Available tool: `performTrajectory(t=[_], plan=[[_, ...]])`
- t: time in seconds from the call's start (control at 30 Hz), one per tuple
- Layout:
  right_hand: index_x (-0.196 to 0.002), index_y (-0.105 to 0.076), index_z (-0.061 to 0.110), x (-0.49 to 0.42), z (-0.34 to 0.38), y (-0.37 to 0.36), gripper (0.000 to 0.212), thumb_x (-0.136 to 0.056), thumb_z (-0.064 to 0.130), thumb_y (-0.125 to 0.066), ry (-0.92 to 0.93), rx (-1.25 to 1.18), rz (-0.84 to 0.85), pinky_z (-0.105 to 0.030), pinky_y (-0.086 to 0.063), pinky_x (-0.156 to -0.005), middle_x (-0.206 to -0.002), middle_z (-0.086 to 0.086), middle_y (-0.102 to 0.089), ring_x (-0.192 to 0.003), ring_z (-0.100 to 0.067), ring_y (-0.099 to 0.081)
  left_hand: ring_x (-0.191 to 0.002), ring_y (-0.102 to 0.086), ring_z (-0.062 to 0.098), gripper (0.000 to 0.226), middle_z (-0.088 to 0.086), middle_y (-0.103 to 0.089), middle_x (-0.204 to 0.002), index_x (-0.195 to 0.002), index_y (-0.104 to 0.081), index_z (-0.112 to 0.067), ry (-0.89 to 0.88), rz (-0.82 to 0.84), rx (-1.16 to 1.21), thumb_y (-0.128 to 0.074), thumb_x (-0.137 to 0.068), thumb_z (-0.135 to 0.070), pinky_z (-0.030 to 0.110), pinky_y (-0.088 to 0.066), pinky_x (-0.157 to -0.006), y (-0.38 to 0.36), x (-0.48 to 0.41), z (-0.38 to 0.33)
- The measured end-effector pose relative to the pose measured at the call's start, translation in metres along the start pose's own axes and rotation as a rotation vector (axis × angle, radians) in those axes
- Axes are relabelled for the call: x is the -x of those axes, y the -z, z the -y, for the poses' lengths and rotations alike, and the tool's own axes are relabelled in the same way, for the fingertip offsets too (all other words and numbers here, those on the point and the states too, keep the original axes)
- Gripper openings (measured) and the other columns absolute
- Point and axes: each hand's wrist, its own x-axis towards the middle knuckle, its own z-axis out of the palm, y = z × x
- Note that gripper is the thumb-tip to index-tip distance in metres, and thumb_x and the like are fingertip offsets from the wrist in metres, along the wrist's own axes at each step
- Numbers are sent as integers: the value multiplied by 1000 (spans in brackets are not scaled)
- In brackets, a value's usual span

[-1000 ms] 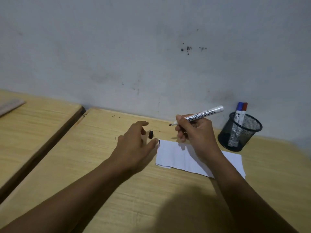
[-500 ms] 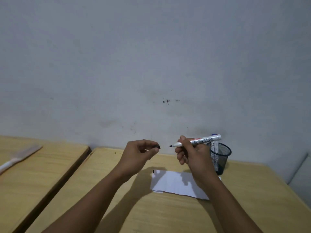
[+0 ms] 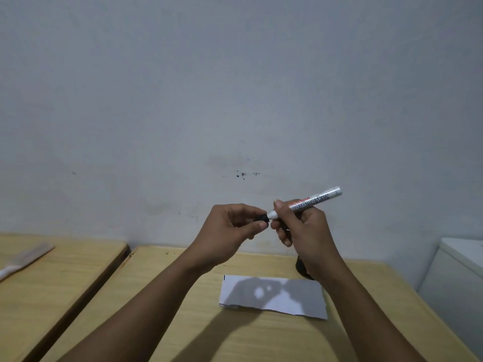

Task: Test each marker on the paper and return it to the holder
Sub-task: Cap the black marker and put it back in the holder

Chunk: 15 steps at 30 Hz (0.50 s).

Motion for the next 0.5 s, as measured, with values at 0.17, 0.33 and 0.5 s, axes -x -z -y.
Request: performTrajectory(t=[0.17, 0.33, 0.5], plan=[[-82, -75, 7, 2, 7, 6, 30, -95, 32, -66, 9, 47, -4, -25, -35, -49, -58, -1, -51, -55, -16, -40, -78, -70, 23, 17, 3, -78, -88, -99, -77, -14, -52, -25, -25, -77, -82, -10, 27, -54, -70, -6, -2, -6], [-98, -66, 2, -1, 17, 14, 23, -96, 25, -65, 10, -30, 48, -23, -39, -49, -64, -3, -57, -57, -15, -45, -62, -56, 12, 16, 6, -77, -84, -101, -78, -13, -29, 0, 40, -70, -88, -17, 15, -43, -57, -8, -3, -15], [-100, -71, 6, -2, 28, 23, 25, -90, 29, -65, 34, -133, 104, -28, -50, -58, -83, -4, -69, -75, -15, -60, -60, -51, 14, 17, 1, -70, -73, -94, -79, -17, 19, 43, 60, -64, -91, -25, 26, -39, -57, -3, -8, -20]])
